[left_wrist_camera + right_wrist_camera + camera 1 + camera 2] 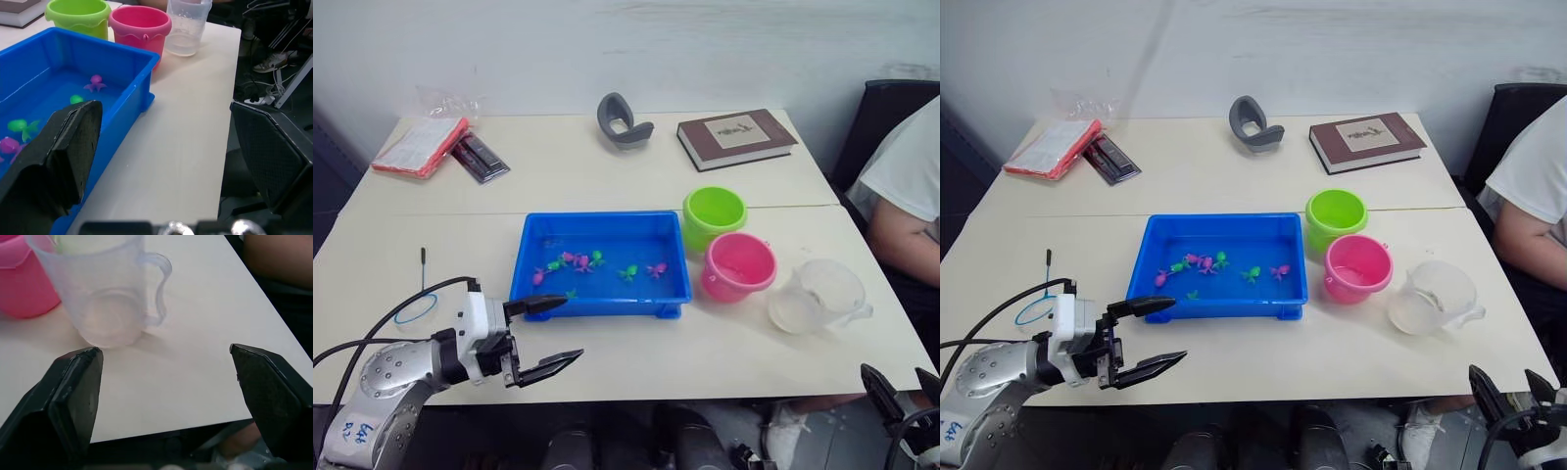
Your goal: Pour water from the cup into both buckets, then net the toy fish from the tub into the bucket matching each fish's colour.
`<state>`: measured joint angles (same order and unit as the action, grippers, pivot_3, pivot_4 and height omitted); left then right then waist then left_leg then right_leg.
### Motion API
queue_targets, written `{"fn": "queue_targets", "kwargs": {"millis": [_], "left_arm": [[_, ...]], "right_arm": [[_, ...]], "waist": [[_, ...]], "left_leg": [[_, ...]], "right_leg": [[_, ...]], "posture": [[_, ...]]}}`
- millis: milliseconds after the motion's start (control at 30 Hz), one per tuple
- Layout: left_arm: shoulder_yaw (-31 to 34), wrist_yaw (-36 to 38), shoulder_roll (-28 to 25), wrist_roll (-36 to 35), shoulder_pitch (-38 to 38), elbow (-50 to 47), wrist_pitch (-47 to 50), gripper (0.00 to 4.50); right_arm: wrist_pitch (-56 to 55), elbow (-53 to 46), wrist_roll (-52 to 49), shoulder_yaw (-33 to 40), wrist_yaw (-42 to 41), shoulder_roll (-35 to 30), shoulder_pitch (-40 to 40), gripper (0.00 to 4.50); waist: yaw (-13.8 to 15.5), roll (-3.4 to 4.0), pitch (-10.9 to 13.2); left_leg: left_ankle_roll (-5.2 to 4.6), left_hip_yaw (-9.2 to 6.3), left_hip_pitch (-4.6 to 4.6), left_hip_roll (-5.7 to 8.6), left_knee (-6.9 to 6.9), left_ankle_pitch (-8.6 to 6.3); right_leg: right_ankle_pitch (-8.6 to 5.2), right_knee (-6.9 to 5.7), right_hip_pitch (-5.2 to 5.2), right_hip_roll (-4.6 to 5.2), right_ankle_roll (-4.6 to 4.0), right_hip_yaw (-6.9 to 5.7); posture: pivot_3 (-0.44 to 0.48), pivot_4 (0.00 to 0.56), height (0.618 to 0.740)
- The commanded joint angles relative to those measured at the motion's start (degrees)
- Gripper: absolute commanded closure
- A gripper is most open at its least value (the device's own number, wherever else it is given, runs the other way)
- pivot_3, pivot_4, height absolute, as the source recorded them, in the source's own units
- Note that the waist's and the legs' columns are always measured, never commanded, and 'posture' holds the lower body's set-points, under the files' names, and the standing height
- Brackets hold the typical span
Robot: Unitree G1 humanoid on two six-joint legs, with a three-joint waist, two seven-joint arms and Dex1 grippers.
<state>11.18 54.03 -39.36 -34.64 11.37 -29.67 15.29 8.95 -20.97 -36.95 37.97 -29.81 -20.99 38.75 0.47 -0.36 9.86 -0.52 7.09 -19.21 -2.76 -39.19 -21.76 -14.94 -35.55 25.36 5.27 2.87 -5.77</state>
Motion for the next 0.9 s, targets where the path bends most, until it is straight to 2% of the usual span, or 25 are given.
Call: {"fn": "queue_targets", "kwargs": {"millis": [33, 367, 500, 900], "left_arm": [[-0.3, -0.2, 0.1, -0.6, -0.4, -1.4, 0.3, 0.00], [-1.0, -2.2, 1.3, 0.8, 0.2, -2.4, 0.0, 0.00], [-0.9, -3.1, 1.7, -0.5, 1.4, -4.3, 1.4, 0.00], [-0.9, -4.7, 2.4, 0.6, 1.9, -4.9, 0.7, 0.00]], "right_arm": [[0.5, 2.2, 1.9, -0.9, 1.1, -1.4, -3.7, 0.08], [3.4, 9.4, 7.4, -4.9, 4.9, -3.4, -16.2, 0.08], [1.3, 17.1, 8.4, -4.6, 6.1, -3.4, -23.0, 0.08], [-1.6, 23.8, 10.9, -4.5, 7.0, -4.0, -29.5, 0.08]], "waist": [[-0.5, 0.00, 0.0], [-0.5, 0.02, 0.0], [-0.6, 0.02, 0.0], [-0.7, 0.04, 0.0]], "left_leg": [[-0.01, 0.00, 0.00, 0.00, 0.00, 0.00], [0.01, -0.05, 0.02, 0.04, 0.01, 0.08], [0.00, -0.05, 0.03, 0.06, 0.01, 0.09], [0.01, -0.07, 0.02, 0.05, 0.01, 0.12]], "right_leg": [[0.00, 0.00, -0.03, 0.00, 0.00, 0.00], [0.00, -0.02, 0.01, -0.04, 0.01, -0.03], [0.01, -0.02, 0.01, -0.03, 0.02, -0.03], [0.02, -0.03, 0.01, -0.02, 0.04, -0.03]], "posture": [[0.000, 0.150, 0.740], [0.000, 0.150, 0.740], [0.000, 0.150, 0.740], [0.000, 0.150, 0.740]]}}
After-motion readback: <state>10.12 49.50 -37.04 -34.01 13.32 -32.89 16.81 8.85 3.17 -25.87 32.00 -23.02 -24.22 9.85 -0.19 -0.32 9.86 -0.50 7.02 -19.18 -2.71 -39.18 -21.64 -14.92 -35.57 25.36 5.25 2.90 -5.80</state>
